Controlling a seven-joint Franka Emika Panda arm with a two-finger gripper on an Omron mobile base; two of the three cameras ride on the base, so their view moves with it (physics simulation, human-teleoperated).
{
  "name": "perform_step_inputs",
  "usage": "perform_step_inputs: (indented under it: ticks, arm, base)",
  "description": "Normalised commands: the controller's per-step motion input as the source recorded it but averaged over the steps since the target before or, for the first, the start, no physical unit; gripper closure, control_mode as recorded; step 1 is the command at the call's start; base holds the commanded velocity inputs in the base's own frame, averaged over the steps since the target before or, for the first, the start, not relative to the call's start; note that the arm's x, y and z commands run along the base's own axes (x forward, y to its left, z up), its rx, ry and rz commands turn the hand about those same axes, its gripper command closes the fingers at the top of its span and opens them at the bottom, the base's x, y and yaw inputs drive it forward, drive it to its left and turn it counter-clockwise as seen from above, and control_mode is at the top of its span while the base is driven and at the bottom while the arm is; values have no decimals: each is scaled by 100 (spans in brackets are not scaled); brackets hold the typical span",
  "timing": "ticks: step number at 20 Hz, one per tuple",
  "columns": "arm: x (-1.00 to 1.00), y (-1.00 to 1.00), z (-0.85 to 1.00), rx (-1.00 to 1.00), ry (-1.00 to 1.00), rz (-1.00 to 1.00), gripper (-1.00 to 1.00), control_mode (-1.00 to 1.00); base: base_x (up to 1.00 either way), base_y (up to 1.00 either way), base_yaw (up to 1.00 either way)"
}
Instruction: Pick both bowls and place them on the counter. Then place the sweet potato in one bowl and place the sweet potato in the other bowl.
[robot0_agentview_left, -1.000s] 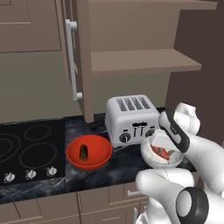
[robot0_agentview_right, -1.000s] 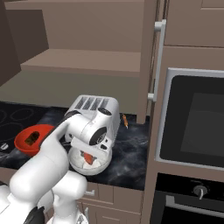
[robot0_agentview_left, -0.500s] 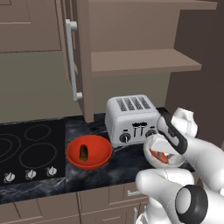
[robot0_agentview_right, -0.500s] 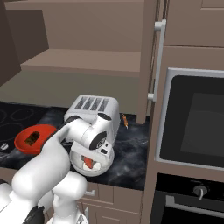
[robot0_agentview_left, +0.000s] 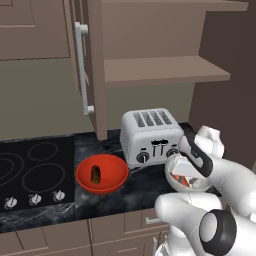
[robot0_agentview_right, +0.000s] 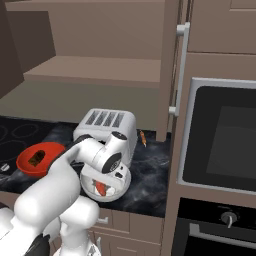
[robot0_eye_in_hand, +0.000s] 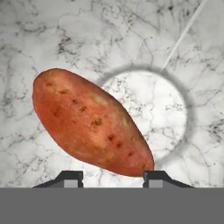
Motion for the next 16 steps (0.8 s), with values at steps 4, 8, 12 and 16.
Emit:
perform_step_inputs:
  ticks: [4, 8, 12, 16]
  arm:
    - [0, 3, -2, 0, 0, 0, -100, -100]
    - [0, 2, 0, 0, 0, 0, -100, -100]
    - [0, 2, 4, 0, 0, 0, -100, -100]
    - [0, 5, 26, -1, 0, 0, -100, -100]
  base:
    - [0, 0, 0]
    - [0, 0, 0]
    - [0, 0, 0]
    - [0, 0, 0]
